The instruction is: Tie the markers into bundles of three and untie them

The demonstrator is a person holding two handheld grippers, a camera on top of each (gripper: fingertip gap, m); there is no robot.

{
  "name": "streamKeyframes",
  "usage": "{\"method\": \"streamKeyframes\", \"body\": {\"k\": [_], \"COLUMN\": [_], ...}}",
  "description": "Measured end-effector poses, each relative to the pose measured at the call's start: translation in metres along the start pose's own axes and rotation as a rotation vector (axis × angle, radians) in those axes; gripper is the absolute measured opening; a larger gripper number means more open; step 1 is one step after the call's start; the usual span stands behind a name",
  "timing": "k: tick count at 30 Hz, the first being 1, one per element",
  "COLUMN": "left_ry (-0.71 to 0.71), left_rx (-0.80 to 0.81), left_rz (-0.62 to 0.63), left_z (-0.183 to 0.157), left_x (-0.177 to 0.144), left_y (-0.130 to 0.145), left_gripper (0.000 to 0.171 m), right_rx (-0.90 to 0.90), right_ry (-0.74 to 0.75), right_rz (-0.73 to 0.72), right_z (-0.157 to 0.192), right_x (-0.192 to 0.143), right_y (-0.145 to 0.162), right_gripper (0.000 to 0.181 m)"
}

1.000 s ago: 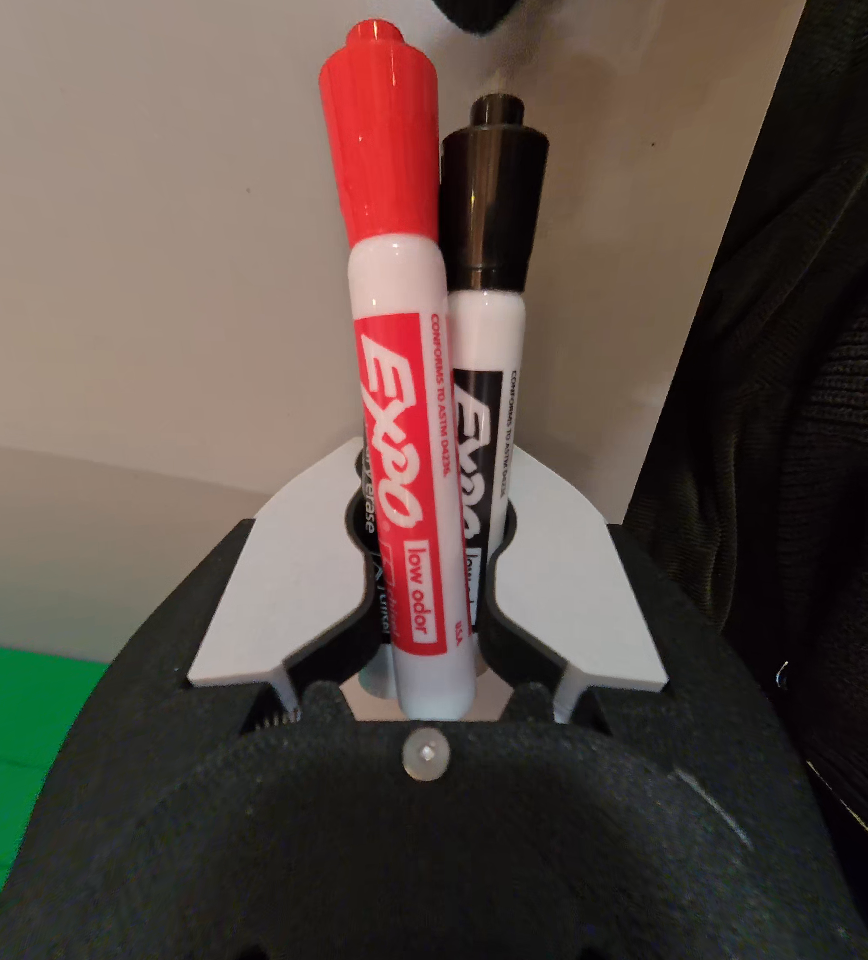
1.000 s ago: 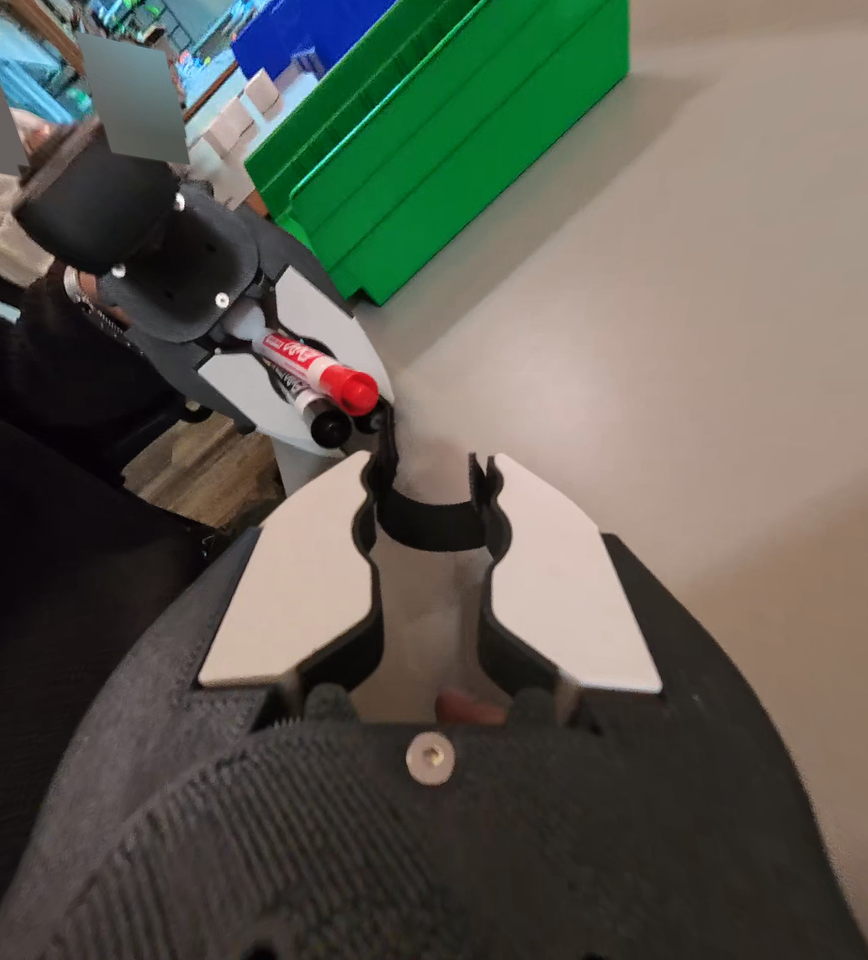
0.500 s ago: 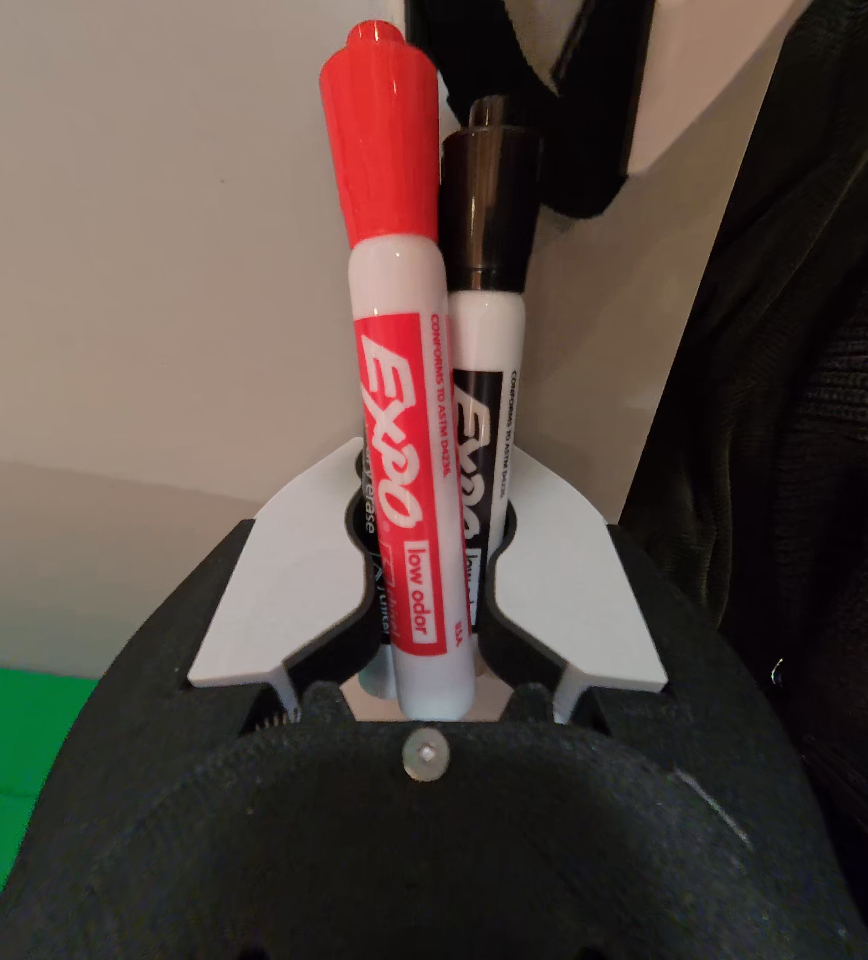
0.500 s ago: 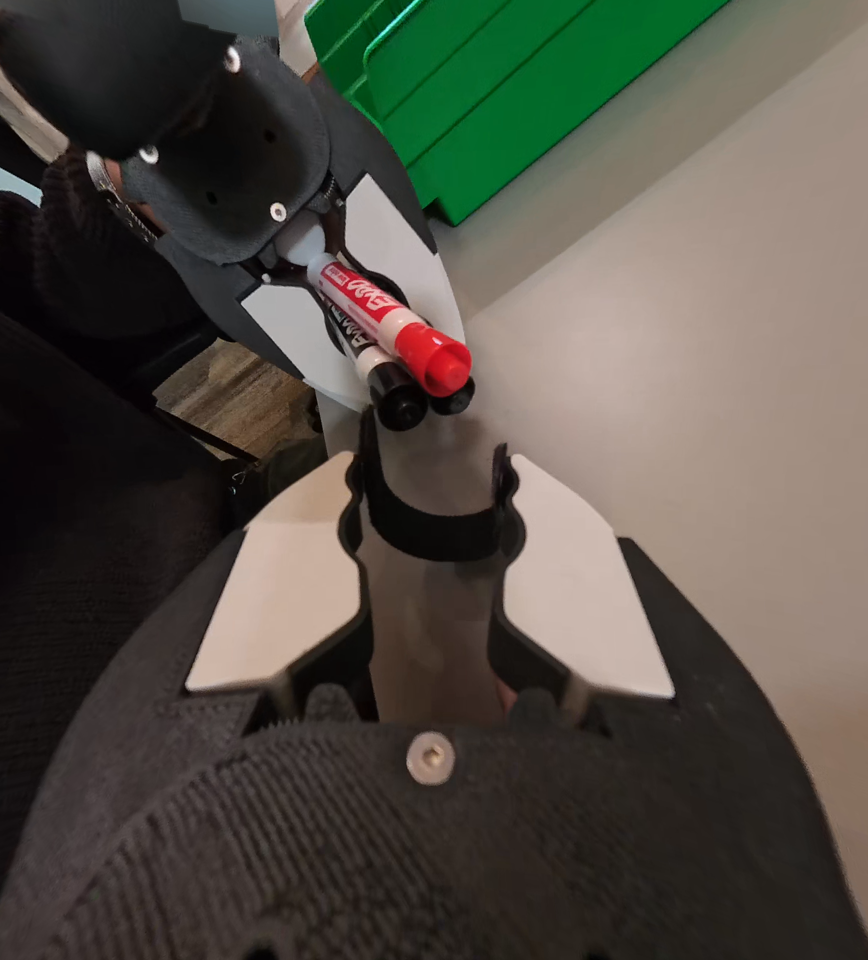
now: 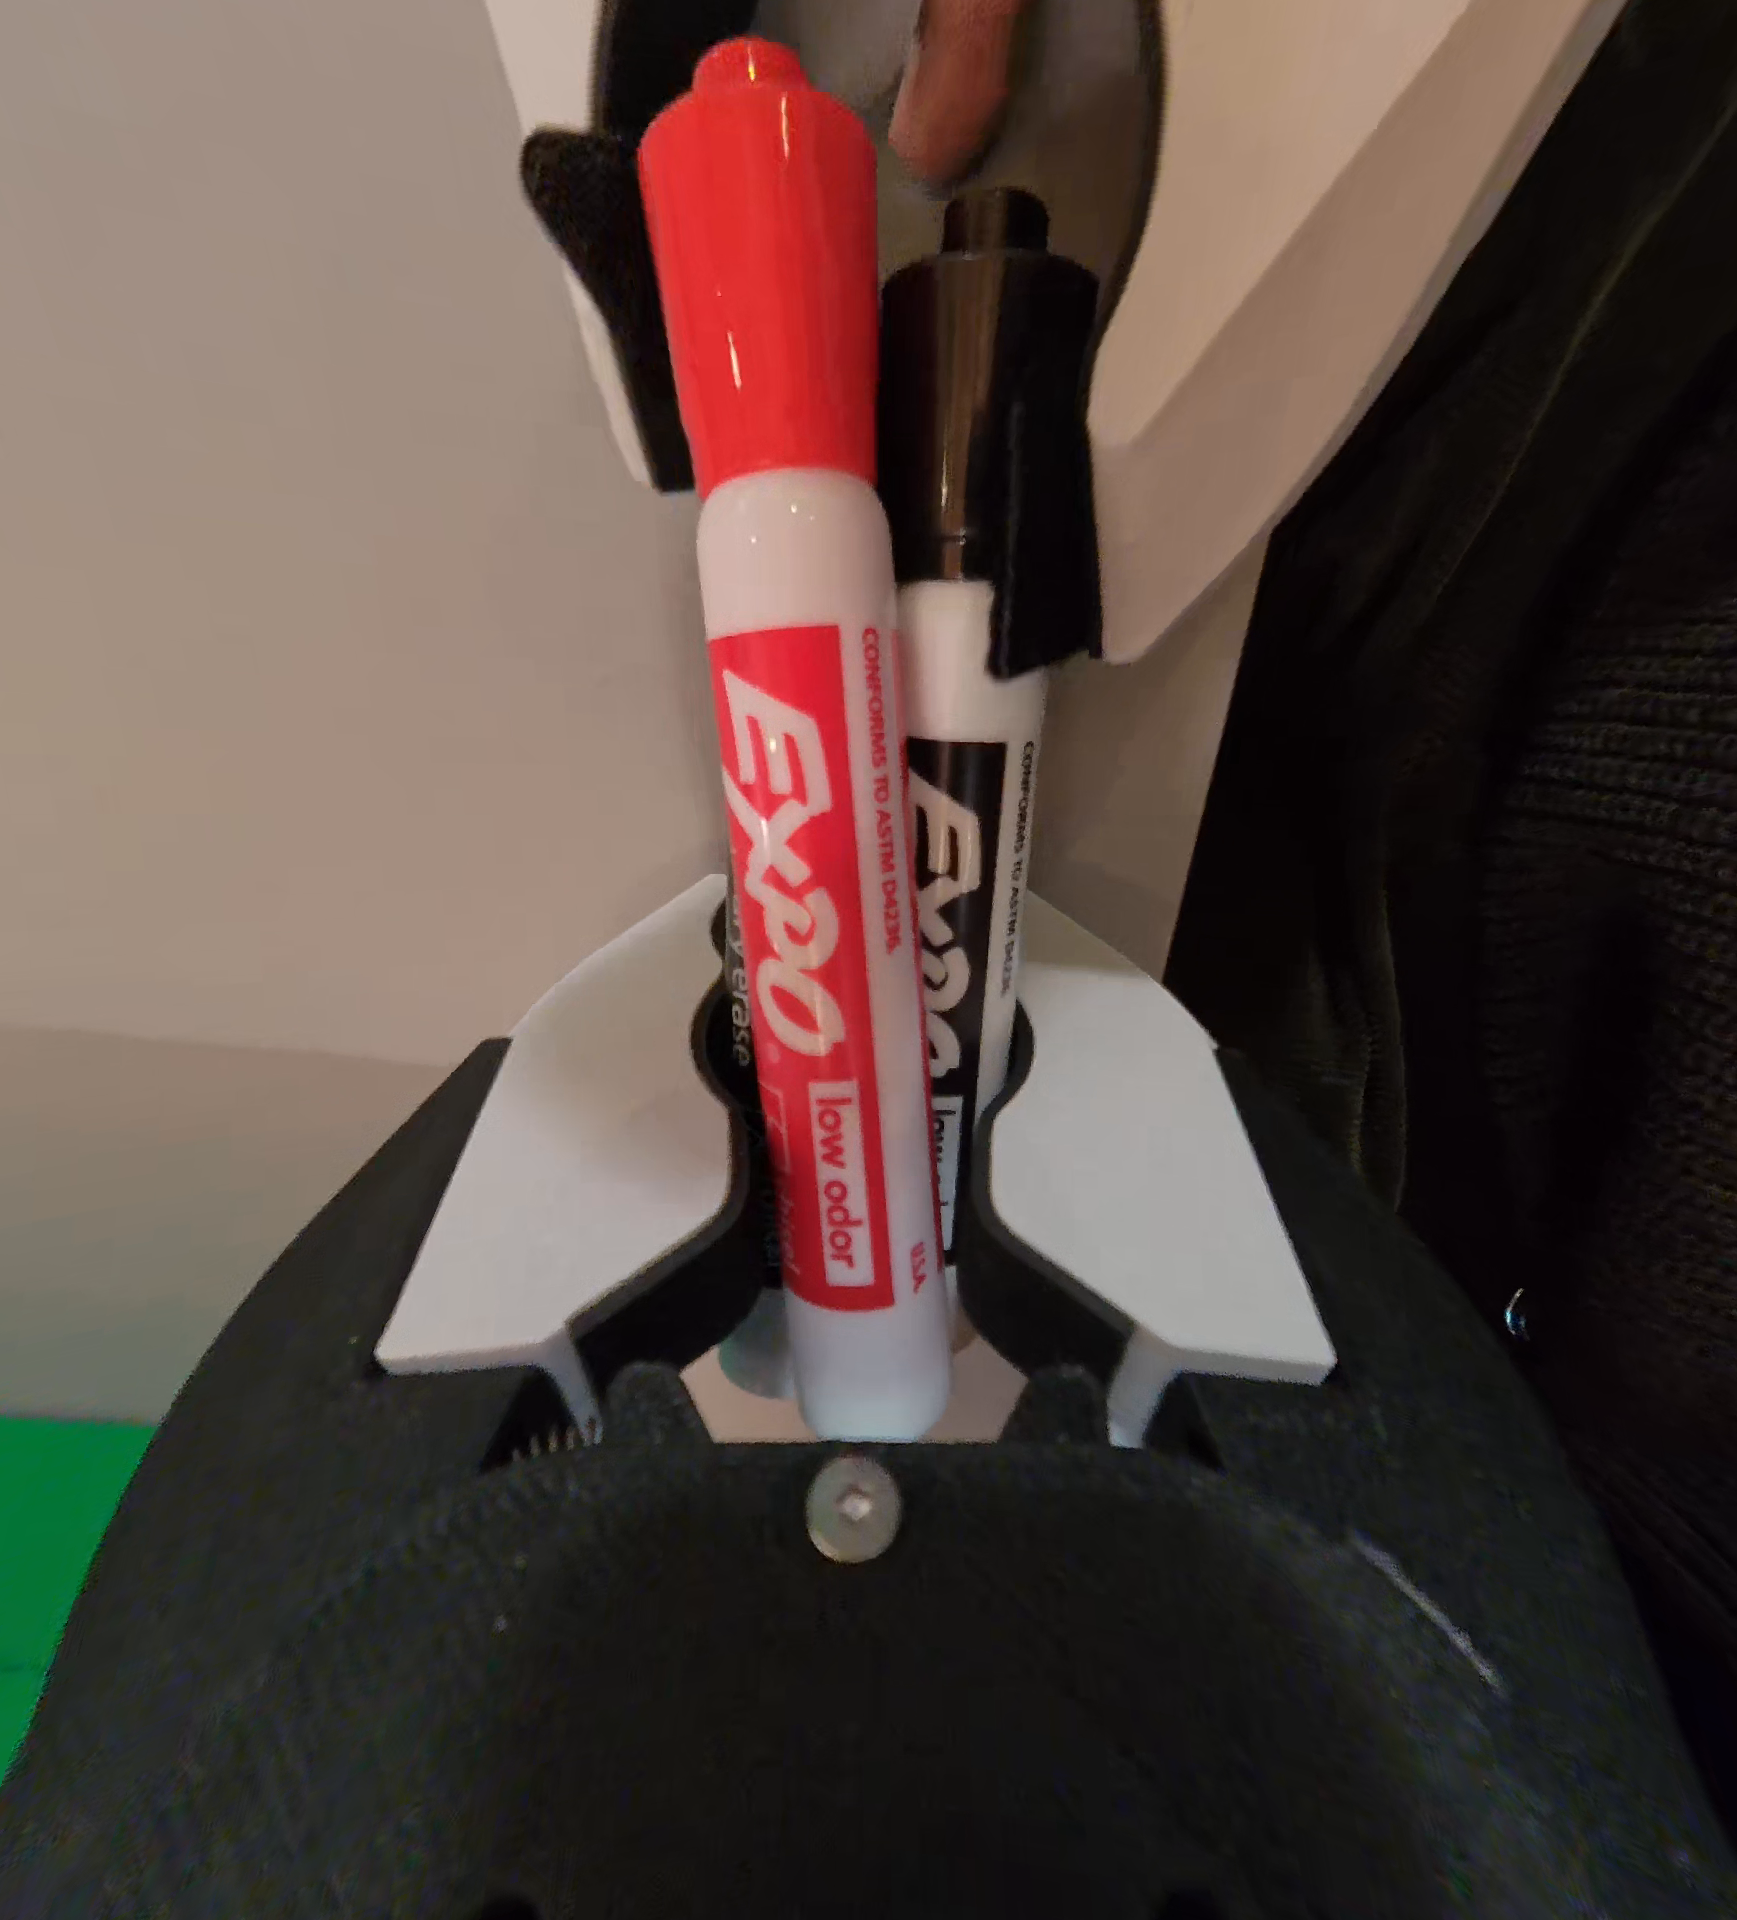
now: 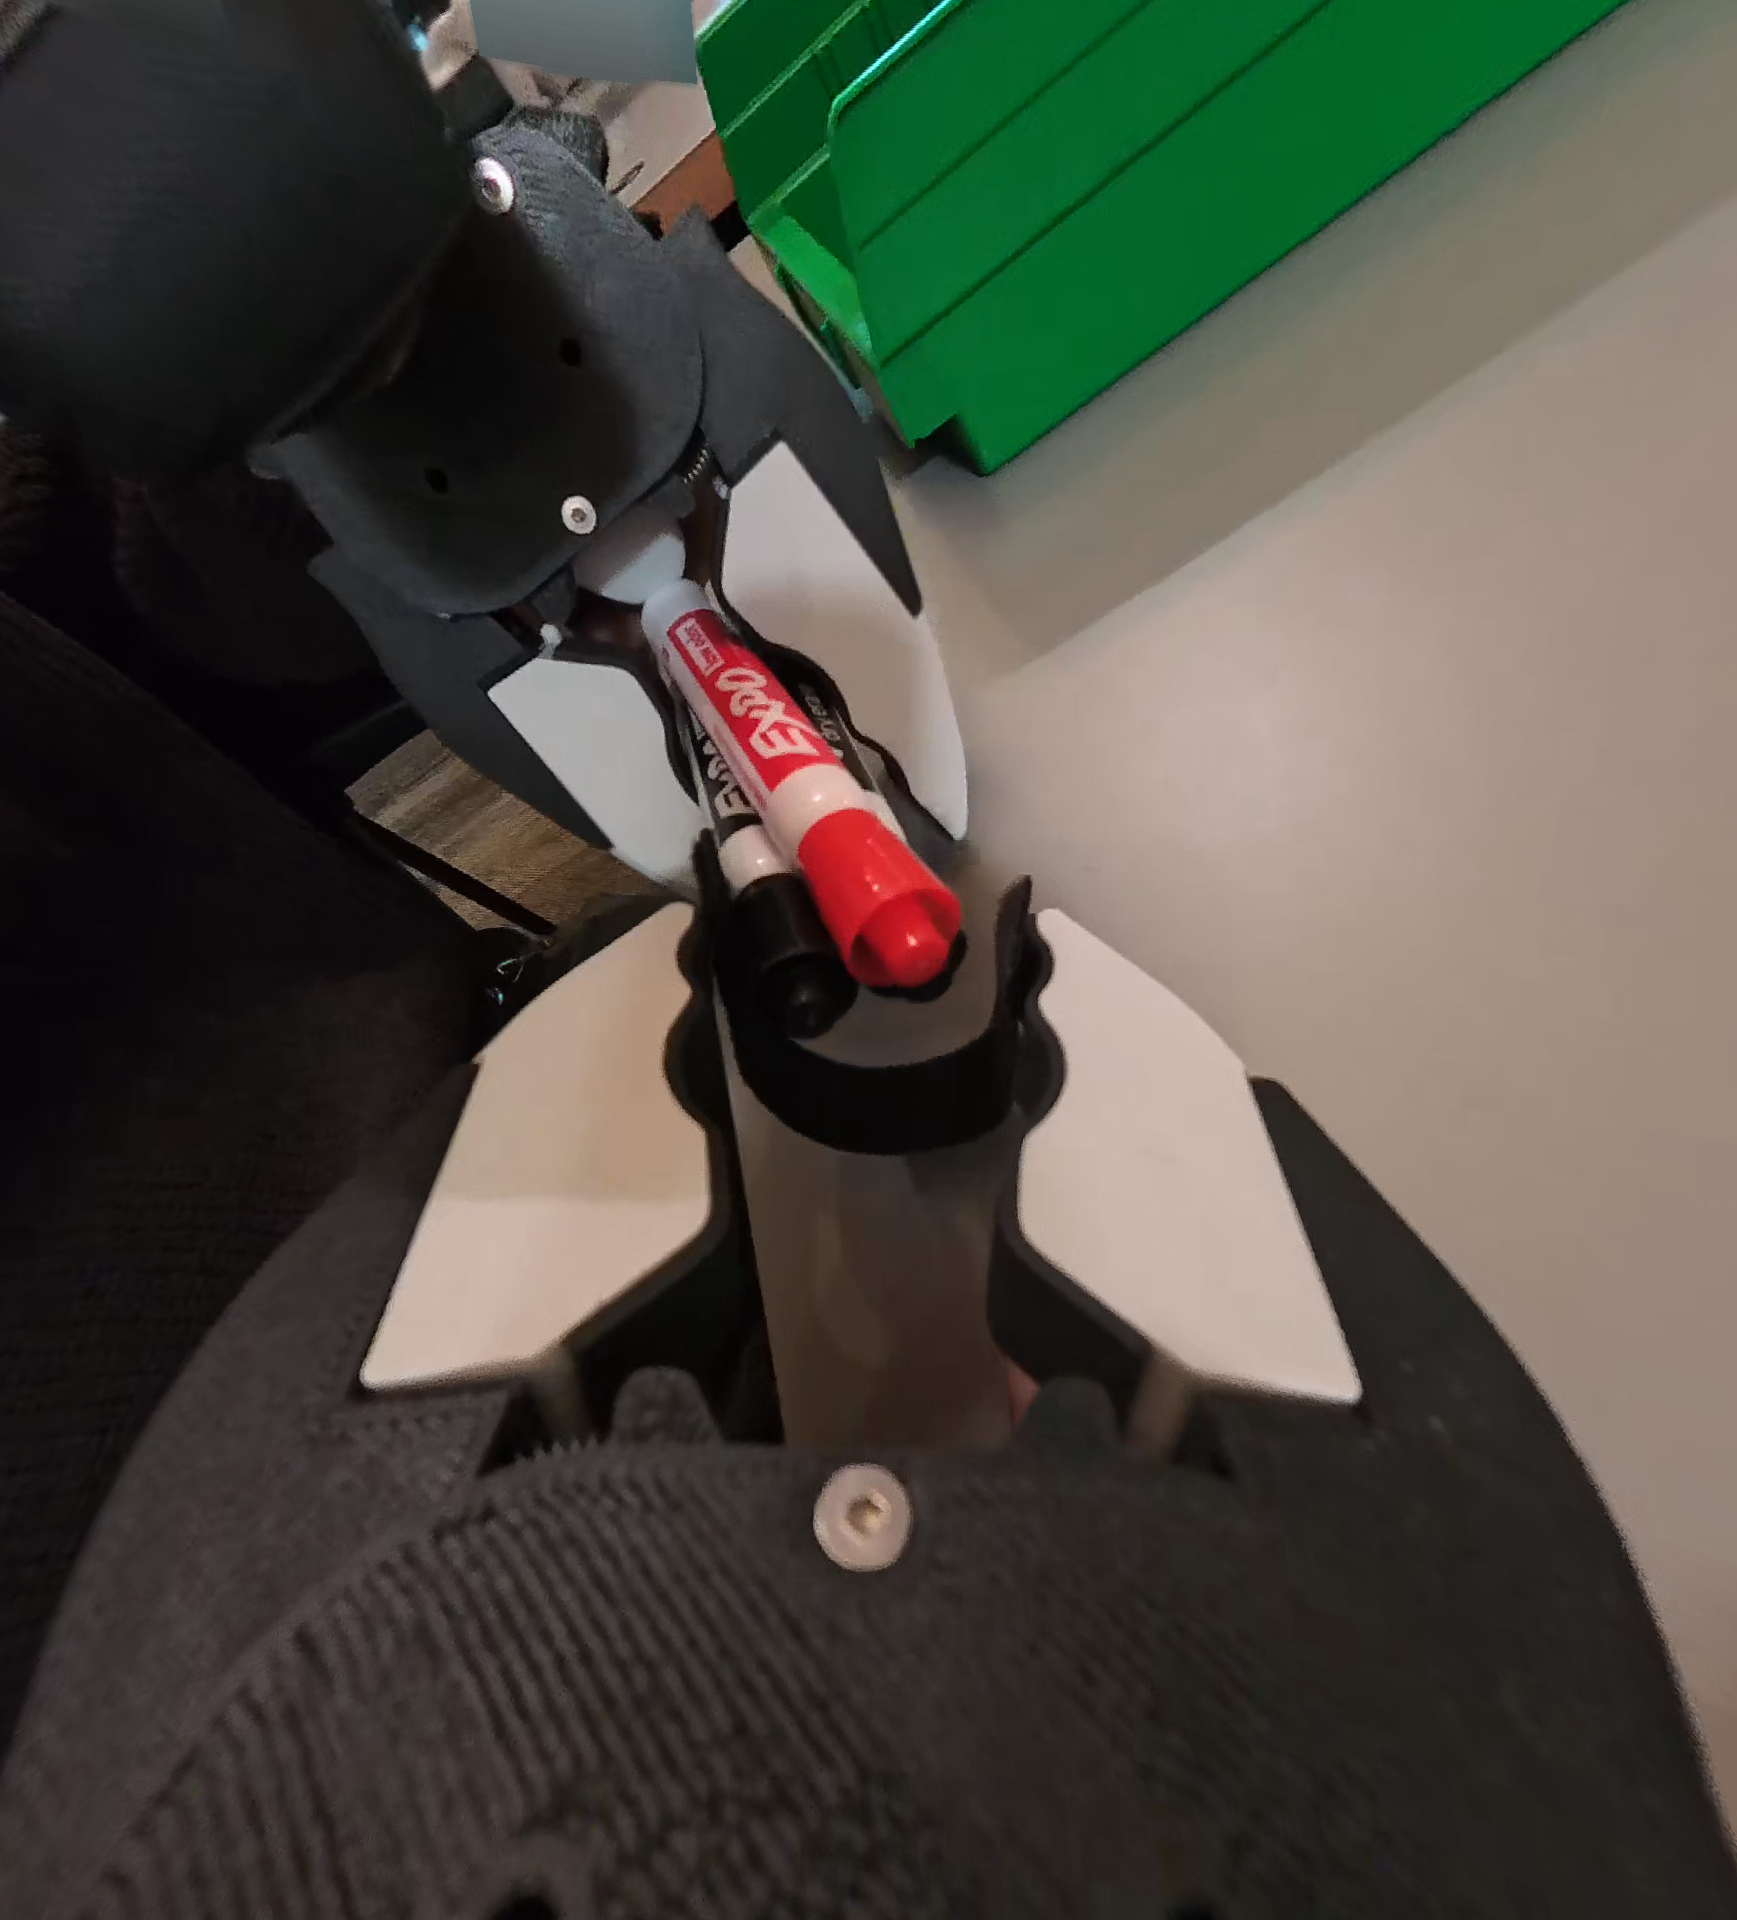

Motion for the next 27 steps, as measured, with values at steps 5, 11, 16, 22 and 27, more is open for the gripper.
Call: {"method": "streamKeyframes", "body": {"k": [5,11,16,22,27], "left_ry": [0.016,0.021,0.023,0.019,0.037], "left_rx": [0.011,0.017,-0.002,-0.014,-0.035], "left_rz": [0.008,0.012,0.028,0.046,0.05], "left_z": [-0.005,-0.01,-0.012,-0.015,-0.016], "left_x": [0.001,0.001,0.001,0.001,0.001], "left_y": [0.0,-0.002,-0.002,-0.002,-0.002], "left_gripper": [0.046,0.046,0.046,0.046,0.046], "right_rx": [-0.01,0.002,0.039,0.075,0.076], "right_ry": [-0.013,-0.023,-0.035,-0.042,-0.034], "right_rz": [-0.006,-0.036,-0.076,-0.1,-0.084], "right_z": [0.004,0.007,0.007,0.007,0.01], "right_x": [0.004,0.006,0.004,0.005,0.008], "right_y": [-0.002,-0.007,-0.012,-0.018,-0.019], "right_gripper": [0.059,0.057,0.051,0.044,0.038]}}
Point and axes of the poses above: each gripper's, where its closed fingertips meet, x out along the fingers, y out of its underside, z = x × y across the jaws, the point moved 6 cm from there along -x, back along the fingers, and after that the axes turned 13 degrees about -x, right-handed, at the moved point
